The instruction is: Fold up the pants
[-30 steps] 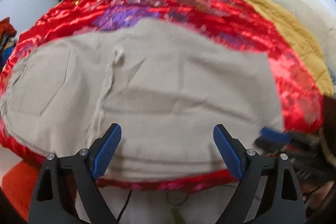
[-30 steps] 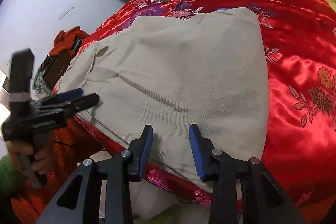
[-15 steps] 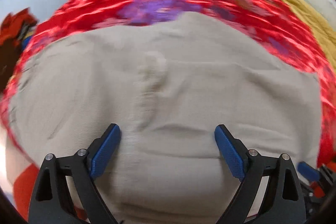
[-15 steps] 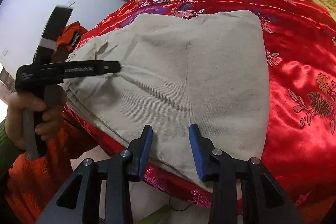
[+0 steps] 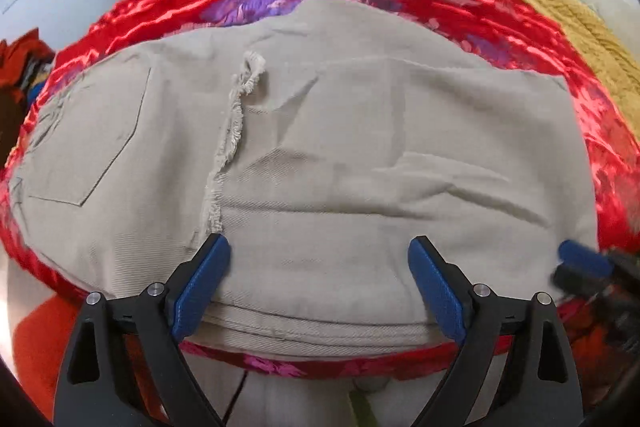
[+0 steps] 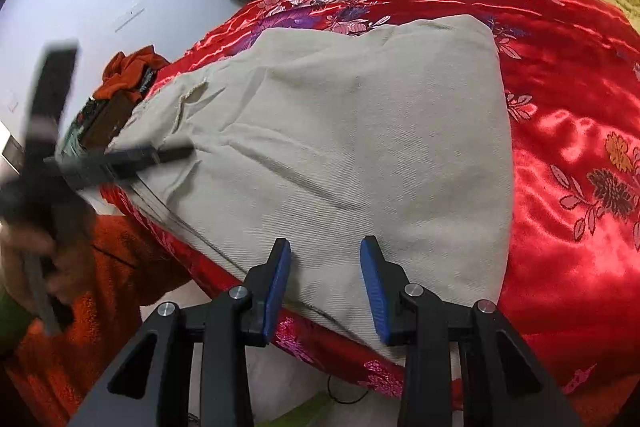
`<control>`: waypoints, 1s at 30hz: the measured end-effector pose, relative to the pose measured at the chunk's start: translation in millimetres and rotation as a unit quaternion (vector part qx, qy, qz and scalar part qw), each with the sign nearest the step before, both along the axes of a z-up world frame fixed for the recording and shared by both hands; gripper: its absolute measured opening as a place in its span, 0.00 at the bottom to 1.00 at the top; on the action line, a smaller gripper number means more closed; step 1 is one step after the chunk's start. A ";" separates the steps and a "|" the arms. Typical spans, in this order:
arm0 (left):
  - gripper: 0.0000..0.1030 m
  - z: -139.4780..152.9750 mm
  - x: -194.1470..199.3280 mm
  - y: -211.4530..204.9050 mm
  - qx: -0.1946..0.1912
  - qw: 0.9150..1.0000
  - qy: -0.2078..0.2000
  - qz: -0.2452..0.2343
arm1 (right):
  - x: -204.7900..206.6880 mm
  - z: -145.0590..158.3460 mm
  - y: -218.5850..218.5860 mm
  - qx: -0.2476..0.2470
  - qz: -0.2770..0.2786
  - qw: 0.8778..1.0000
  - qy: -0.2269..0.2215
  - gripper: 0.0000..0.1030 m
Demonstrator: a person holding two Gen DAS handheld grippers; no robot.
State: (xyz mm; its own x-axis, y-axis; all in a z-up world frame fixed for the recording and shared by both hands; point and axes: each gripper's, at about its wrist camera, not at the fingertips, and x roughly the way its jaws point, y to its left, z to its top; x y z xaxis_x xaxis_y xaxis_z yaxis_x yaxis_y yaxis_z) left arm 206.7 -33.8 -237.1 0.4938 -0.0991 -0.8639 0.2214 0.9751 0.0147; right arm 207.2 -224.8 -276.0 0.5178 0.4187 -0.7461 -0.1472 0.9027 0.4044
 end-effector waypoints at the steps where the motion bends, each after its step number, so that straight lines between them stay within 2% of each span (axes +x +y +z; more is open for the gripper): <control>1: 0.90 -0.5 -2.0 0.0 0.002 1.000 -0.008 -0.007 | -0.5 1.6 -5.2 0.017 -0.004 1.000 0.007 0.36; 3: 0.90 -0.3 -2.5 0.7 0.000 1.000 -0.012 -0.009 | -0.2 8.4 -22.8 0.073 -0.035 0.996 0.024 0.36; 5: 0.91 -1.2 -0.9 2.5 -0.011 1.000 -0.012 -0.005 | 6.9 20.1 -43.0 0.139 -0.081 0.987 0.028 0.36; 7: 0.92 -1.6 -1.3 1.1 -0.011 1.000 -0.016 -0.006 | 25.0 36.5 -52.7 0.170 -0.094 0.981 0.015 0.36; 10: 0.93 -1.3 -3.8 0.1 -0.012 1.000 -0.020 -0.014 | 65.5 47.9 -53.1 0.154 -0.091 0.984 0.015 0.36; 11: 0.93 -1.4 -4.3 0.9 -0.014 1.000 -0.021 -0.018 | 82.1 40.7 -53.9 0.143 -0.093 0.985 0.033 0.36; 12: 0.93 -1.6 -5.1 1.5 -0.015 0.999 -0.023 -0.022 | 98.5 26.9 -55.9 0.113 -0.105 0.986 0.062 0.36; 14: 0.93 -1.9 -7.2 1.9 -0.015 0.999 -0.027 -0.027 | 116.2 4.2 -59.5 0.063 -0.114 0.987 0.093 0.22; 15: 0.93 -1.8 -7.4 2.0 -0.015 0.999 -0.027 -0.027 | 118.2 1.2 -58.9 0.040 -0.114 0.988 0.095 0.07; 17: 0.93 -1.5 -8.0 3.3 -0.019 0.999 -0.028 -0.027 | 108.6 13.1 -54.1 0.020 -0.114 0.991 0.072 0.08; 18: 0.93 -1.5 -7.9 3.6 -0.020 0.999 -0.029 -0.027 | 97.4 25.6 -47.9 0.011 -0.110 0.992 0.052 0.12; 20: 0.93 -1.8 -7.7 2.5 -0.018 0.999 -0.031 -0.026 | 73.0 45.0 -33.7 0.001 -0.088 0.996 0.020 0.13; 23: 0.93 -2.0 -8.2 1.8 -0.017 0.999 -0.032 -0.026 | 24.4 61.0 -9.1 -0.035 -0.065 0.997 -0.026 0.24; 25: 0.93 -2.4 -8.7 2.5 -0.018 0.999 -0.034 -0.027 | 4.9 51.9 3.1 -0.052 -0.057 0.997 -0.026 0.26; 28: 0.94 -4.4 -10.5 0.3 -0.010 0.999 -0.037 -0.033 | -7.5 12.0 5.1 -0.056 -0.052 0.997 0.032 0.26; 30: 0.94 -4.6 -11.9 -0.5 -0.007 0.999 -0.042 -0.034 | -11.5 3.1 2.8 -0.047 -0.060 0.997 0.034 0.26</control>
State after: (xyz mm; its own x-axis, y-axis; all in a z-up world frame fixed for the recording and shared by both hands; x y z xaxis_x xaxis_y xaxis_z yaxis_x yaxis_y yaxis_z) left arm 194.8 -34.3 -241.7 0.5565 -0.1462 -0.8179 0.2854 0.9581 0.0230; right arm 195.7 -222.1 -273.0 0.5066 0.2840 -0.8141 -0.0107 0.9462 0.3234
